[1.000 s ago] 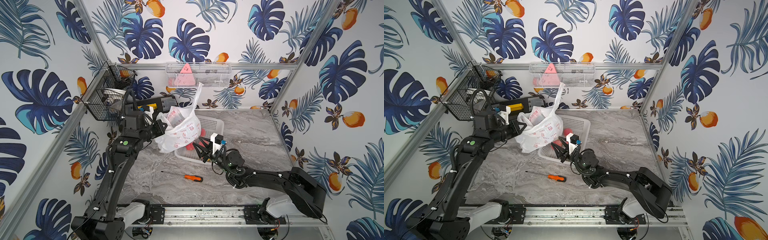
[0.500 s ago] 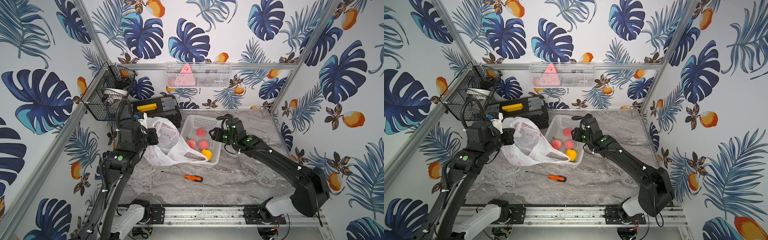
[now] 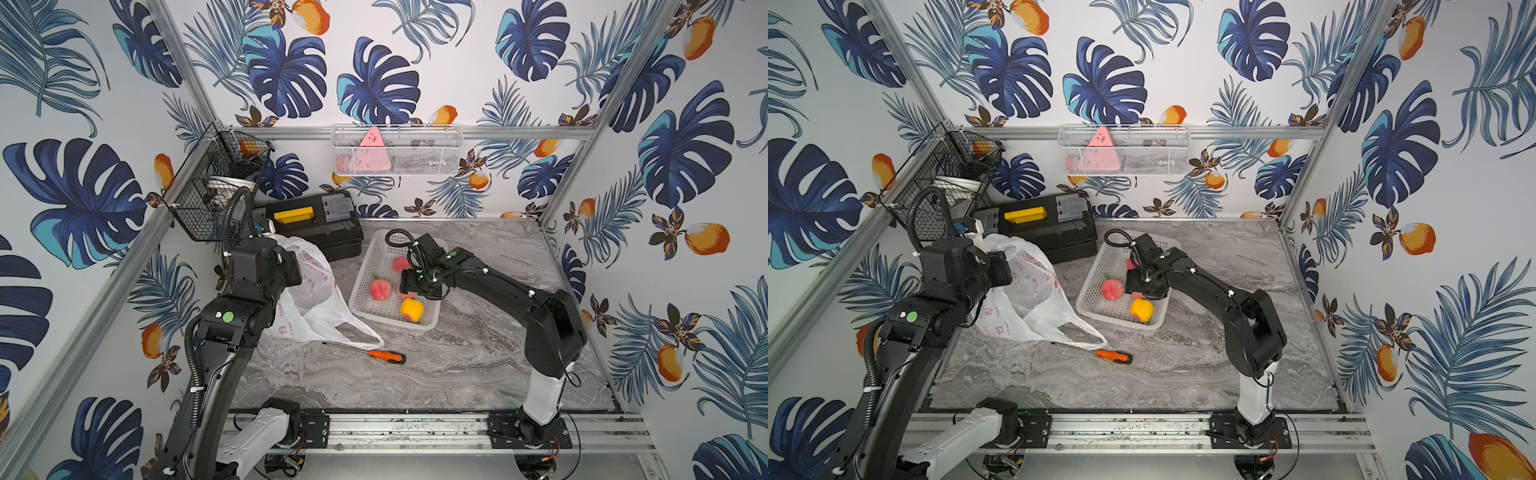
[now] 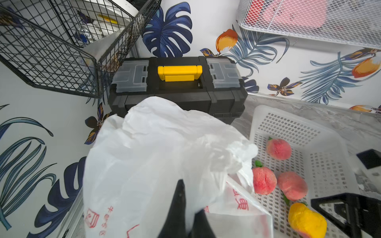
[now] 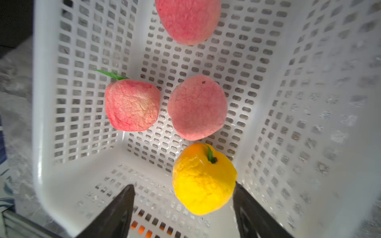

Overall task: Place the peach into a plastic bag & tie a knot
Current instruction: Pick up the peach from the basket.

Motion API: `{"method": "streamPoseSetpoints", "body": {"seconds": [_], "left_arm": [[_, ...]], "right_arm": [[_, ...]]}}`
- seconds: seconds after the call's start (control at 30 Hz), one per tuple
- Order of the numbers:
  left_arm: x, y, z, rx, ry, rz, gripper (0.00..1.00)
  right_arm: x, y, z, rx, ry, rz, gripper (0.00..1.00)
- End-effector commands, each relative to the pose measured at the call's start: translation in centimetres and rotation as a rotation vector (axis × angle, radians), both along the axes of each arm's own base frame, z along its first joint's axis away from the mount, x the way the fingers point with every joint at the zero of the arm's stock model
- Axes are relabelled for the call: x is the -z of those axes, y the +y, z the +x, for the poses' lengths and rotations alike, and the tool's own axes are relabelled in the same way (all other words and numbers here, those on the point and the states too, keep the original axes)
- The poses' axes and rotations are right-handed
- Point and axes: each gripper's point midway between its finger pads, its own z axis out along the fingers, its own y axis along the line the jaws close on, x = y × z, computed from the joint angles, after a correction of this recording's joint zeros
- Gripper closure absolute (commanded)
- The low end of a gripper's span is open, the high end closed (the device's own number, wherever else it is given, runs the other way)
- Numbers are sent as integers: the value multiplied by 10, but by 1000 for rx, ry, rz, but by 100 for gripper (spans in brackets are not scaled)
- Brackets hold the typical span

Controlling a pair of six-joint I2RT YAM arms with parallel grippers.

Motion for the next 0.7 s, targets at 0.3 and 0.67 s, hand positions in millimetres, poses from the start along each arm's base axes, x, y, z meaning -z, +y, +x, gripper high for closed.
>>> {"method": "streamPoseSetpoints", "body": {"seconds": [0.3, 0.67], "left_arm": [[50, -39, -5, 164, 225, -148, 99], [68, -70, -25, 253, 374, -367, 100]], "right_arm": [[58, -1, 35, 20, 28, -183, 12], [40, -3, 57, 16, -60, -169, 40]]}}
